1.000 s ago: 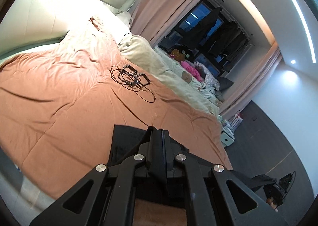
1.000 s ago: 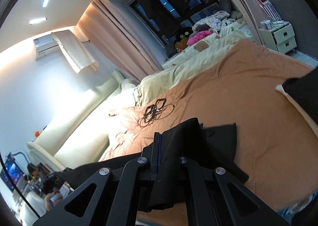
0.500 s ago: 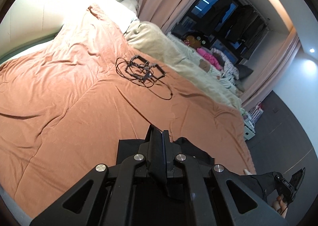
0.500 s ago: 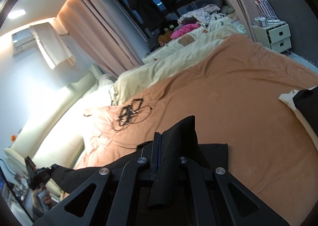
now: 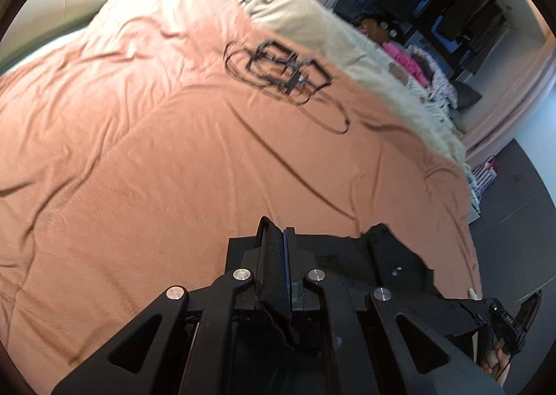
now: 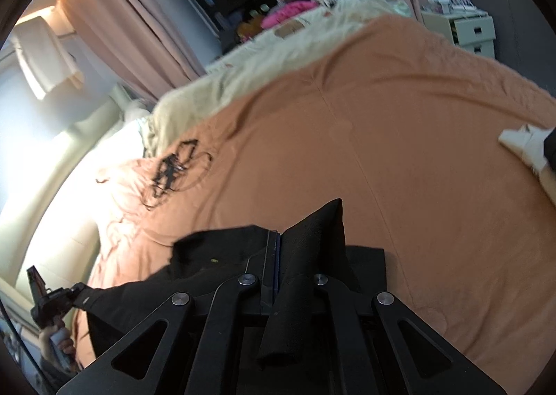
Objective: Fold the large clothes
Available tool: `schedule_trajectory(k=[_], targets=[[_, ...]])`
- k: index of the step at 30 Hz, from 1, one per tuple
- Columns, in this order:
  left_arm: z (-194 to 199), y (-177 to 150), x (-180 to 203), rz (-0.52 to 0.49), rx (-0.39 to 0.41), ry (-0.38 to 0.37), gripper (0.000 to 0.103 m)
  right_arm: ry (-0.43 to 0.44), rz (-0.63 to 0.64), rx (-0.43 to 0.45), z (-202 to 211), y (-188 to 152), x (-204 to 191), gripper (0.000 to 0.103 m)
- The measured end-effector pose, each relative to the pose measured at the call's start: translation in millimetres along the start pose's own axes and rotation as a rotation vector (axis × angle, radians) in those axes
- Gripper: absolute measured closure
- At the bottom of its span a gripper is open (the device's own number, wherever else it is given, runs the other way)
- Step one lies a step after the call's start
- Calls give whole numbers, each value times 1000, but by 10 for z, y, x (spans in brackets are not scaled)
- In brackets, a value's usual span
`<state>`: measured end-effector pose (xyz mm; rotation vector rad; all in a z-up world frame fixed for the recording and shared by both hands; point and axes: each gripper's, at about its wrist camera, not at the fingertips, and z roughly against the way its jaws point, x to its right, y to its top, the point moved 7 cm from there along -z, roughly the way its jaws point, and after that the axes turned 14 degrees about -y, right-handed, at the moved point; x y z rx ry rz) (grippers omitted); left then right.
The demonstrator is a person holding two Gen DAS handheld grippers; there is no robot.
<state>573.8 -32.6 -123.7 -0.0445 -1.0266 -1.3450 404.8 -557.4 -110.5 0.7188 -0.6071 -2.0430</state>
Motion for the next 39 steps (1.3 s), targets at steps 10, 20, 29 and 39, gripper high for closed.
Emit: schedule_trajectory(k=[10,20,29,39], targets=[[-172,260,182,-77,27,27,7,-135,-26,66,-134,87,188,28],[140,-36,43,-127,-24,97,10,-139,68,-5,-15,-85,185,28],[397,-658,-357,-54,-111,129,41,-141,107,-117,8,-590,271,28],[748,-1188,-383,-50,-103,126,42,-94,179,-179,283,-1155,-114,29]])
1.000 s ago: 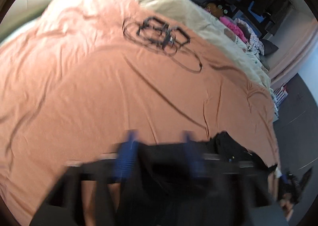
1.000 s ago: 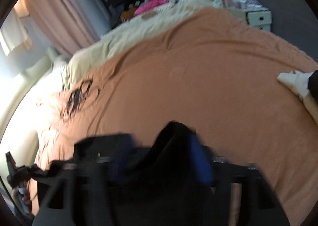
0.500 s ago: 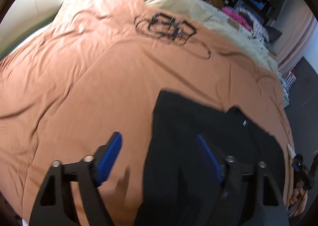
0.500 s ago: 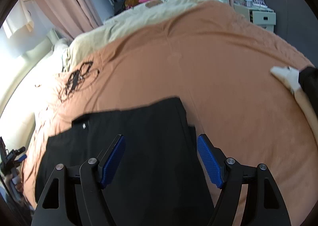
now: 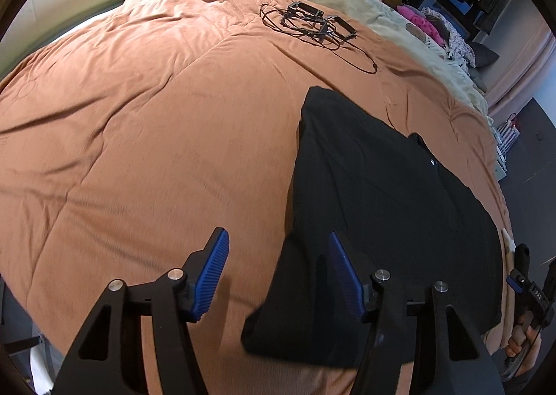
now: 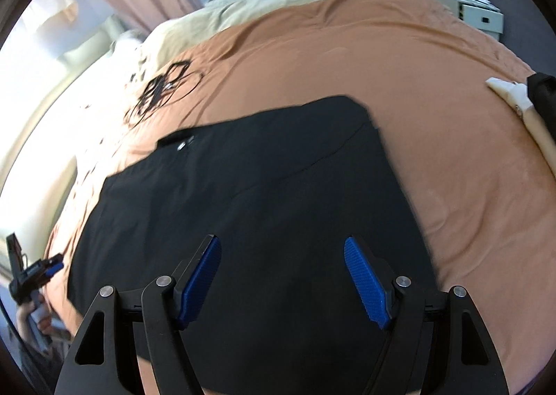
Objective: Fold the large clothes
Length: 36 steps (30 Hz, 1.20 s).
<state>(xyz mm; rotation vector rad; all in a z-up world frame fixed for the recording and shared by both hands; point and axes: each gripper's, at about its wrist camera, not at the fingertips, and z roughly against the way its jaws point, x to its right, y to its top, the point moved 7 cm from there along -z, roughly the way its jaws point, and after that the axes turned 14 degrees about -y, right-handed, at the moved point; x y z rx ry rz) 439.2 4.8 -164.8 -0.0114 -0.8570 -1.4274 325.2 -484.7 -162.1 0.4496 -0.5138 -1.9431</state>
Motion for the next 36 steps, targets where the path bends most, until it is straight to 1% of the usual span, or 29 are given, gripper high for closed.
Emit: schedule_trajectory(k=[5,10,13,16,18,21,22,24,26,28,31,33,35,36], targets=[[92,-192,-28,24,12,-23,42,30,51,-20,119,-236,-351,29],[182,-381,-100,84,42,-53,42,60,111,-45,177,-476,-737,31],[199,-465,-171,134,63,-59,42,79,146,-66,175,-619,-961,32],[182,-532,-239,188,82,-68,42,93,178,-85,155,-746,-1178,36],[150,-572,-267,212,88,-69,42,100,194,-100,141,-819,-1287,40],[78,-645,-291,249,99,-87,42,106,218,-122,105,-925,-1445,43],[67,-651,-302,257,102,-92,42,106,224,-128,92,-952,-1482,43],[19,-662,-328,278,110,-99,42,113,234,-142,57,-1001,-1561,48],[-10,-666,-348,285,116,-102,42,119,251,-158,5,-1045,-1645,51],[-37,-670,-349,286,120,-95,42,112,285,-163,-59,-1085,-1753,51],[-66,-674,-344,292,130,-93,42,78,321,-161,-164,-1123,-1844,51],[-95,-679,-372,305,136,-96,42,64,323,-169,-268,-1102,-1872,57],[-117,-683,-395,316,139,-101,42,40,323,-180,-399,-1059,-1899,62],[-131,-684,-404,320,140,-103,42,29,325,-184,-457,-1035,-1914,62]])
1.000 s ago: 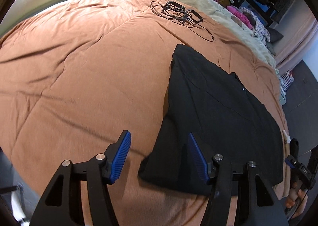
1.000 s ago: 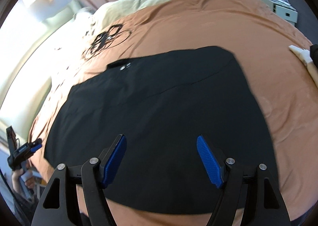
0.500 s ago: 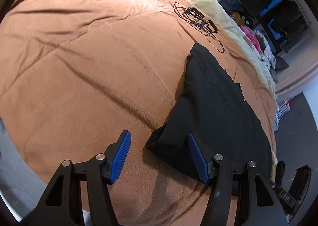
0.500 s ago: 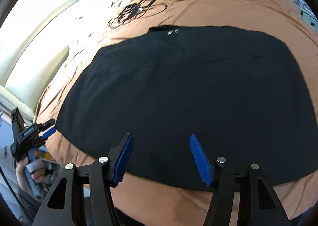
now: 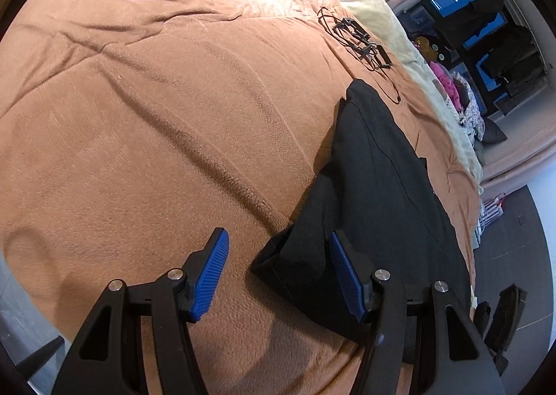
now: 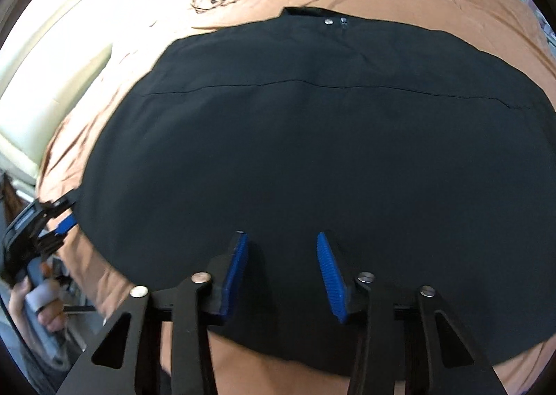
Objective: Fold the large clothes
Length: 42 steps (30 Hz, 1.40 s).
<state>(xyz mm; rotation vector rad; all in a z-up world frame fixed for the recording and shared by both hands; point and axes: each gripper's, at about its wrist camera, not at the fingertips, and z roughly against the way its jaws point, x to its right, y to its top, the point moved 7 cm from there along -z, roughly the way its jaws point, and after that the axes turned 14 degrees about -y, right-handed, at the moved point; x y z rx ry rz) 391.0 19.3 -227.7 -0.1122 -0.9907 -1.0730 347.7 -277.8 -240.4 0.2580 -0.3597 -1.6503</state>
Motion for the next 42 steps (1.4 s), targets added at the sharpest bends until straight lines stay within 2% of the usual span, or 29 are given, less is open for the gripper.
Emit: schedule_trajectory(k=[9,12,15,16,18,21,26,28,29,30,31,33,35,40,41,42], targets=[[-22,-13,-37,37,-10,-31,42,-67,52,9,-331,477,-73,65],[-22,-28,57,65,-42,-149,40,-73,36,13,-409,697,-47,68],[-47,-12,71,63,-49,-139,31,-60,7,15,-477,894,9,77],[-77,-12,63,72,-59,-136,31,-55,0,15,-497,945,31,78],[-138,-20,31,95,-77,-129,31,-54,-10,14,-550,1051,71,89],[-175,-11,5,115,-68,-109,31,-61,-25,13,-607,1182,127,97],[-252,10,2,131,-80,-79,32,-101,-59,33,-768,1471,255,102],[-285,17,11,138,-91,-75,35,-100,-79,42,-827,1587,305,102],[-293,24,9,143,-93,-71,44,-97,-90,44,-836,1624,335,102],[-319,10,19,161,-112,-94,60,-90,-102,45,-837,1655,367,102],[-328,-5,23,175,-123,-103,64,-83,-111,40,-830,1668,389,100],[-304,-9,20,191,-120,-111,74,-57,-132,34,-744,1607,405,77],[-248,1,79,191,-113,-137,80,-19,-145,64,-593,1556,422,58],[-91,62,322,149,-80,-163,87,49,-143,121,-170,1200,466,57],[-66,76,391,150,-77,-194,88,60,-145,117,-122,1109,471,61],[-16,99,500,138,-71,-228,88,75,-147,111,-84,1005,462,71]])
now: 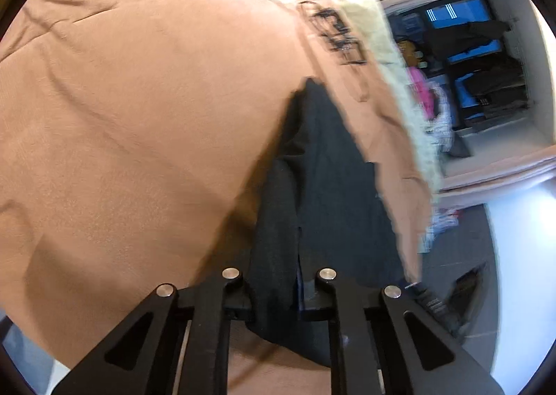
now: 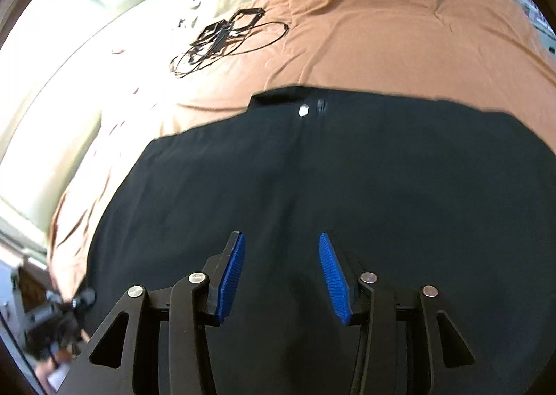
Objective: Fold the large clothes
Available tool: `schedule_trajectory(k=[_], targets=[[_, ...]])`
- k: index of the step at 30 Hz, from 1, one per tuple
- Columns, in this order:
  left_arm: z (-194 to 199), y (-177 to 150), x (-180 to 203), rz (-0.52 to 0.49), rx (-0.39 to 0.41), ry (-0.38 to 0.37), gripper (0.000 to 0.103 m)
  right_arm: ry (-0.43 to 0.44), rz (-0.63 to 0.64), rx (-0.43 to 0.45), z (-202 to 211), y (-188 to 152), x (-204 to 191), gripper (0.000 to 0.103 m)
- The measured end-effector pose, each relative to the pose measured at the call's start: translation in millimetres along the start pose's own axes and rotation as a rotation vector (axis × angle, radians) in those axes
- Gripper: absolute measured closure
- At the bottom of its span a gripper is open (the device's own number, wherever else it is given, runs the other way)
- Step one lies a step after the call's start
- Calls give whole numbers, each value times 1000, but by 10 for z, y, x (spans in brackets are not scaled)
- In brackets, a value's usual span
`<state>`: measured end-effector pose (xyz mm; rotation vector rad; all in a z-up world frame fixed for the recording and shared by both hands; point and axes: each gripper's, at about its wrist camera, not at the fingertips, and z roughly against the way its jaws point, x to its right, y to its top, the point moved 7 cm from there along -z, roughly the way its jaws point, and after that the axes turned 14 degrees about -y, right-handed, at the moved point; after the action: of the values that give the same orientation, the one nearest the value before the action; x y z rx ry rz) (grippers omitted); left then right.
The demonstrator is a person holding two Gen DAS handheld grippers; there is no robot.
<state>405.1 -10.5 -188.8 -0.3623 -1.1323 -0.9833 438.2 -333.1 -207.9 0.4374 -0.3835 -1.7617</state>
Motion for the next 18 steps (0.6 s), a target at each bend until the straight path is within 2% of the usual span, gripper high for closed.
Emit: schedule_trajectory(k=[3,13,18], targets=[[27,15,274,-59,1,-28,89,42,-7,-27,85,-293,-20,81],[-12,-84,1147,-201,-28,-97,90,108,-47,-68,243,-1110,-138,89],[-139,-269,1558,-276,-68,-127,91,82,-61,-92,83,-1405,-136,103]])
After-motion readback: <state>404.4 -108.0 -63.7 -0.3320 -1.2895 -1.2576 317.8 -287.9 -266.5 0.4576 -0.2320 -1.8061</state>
